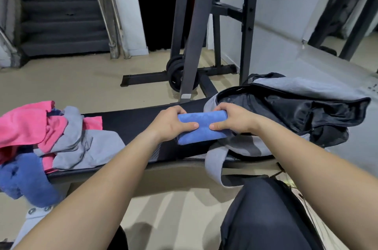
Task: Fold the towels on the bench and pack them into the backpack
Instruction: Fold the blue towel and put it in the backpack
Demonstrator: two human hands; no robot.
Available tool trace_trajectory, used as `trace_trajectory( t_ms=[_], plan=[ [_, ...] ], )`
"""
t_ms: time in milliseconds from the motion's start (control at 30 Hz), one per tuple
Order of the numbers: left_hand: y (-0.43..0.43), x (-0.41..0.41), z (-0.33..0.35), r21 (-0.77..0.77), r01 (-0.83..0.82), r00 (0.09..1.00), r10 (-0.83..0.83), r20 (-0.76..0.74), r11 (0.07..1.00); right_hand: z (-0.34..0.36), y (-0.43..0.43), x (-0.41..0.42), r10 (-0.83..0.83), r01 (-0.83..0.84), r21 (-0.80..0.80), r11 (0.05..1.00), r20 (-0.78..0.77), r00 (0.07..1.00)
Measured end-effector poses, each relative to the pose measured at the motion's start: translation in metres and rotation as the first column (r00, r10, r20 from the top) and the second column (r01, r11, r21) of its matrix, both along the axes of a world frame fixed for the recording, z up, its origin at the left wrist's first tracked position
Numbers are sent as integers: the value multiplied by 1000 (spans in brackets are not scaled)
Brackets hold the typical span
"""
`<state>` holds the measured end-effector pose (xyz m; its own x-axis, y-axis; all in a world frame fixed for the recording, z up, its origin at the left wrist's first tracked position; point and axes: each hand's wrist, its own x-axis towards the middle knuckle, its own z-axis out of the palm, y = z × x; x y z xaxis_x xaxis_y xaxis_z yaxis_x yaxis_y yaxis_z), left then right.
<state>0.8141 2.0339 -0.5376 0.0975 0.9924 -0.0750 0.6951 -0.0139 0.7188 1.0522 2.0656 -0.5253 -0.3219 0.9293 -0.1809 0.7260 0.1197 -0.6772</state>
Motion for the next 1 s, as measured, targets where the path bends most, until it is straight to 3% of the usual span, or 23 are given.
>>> trace_trajectory(
  t_ms=[133, 233, 333, 400, 567, 733, 867, 1000],
  plan=[
    [30, 56, 15, 74, -4, 998, -2, 70, 997, 4, 11, 46, -195, 199, 34, 979, -97, 976],
    [56, 97, 26, 78, 10, 994, -18, 109, 997, 0, 25, 78, -391, 410, 68, 910, -193, 900],
    [87, 130, 29, 82, 40, 996, -46, 72, 996, -7, 45, 104, -549, 583, 32, 812, -295, 782],
    [108, 149, 27, 86, 49, 999, -50, 8, 995, -14, 63, 116, -604, 632, 34, 774, -260, 753],
    [150, 177, 7, 153, 105, 937, -46, -347, 983, -26, 102, 119, -634, 636, 120, 762, -60, 771],
    [173, 183, -12, 300, 225, 705, 58, -707, 927, -42, 143, 111, -612, 597, 152, 788, 85, 787],
    [191, 177, -23, 341, 281, 599, 113, -792, 897, -59, 164, 103, -592, 583, 113, 805, 84, 801],
    [204, 172, -28, 379, 254, 665, 124, -737, 890, -73, 178, 102, -593, 586, 97, 804, 66, 802]
  ],
)
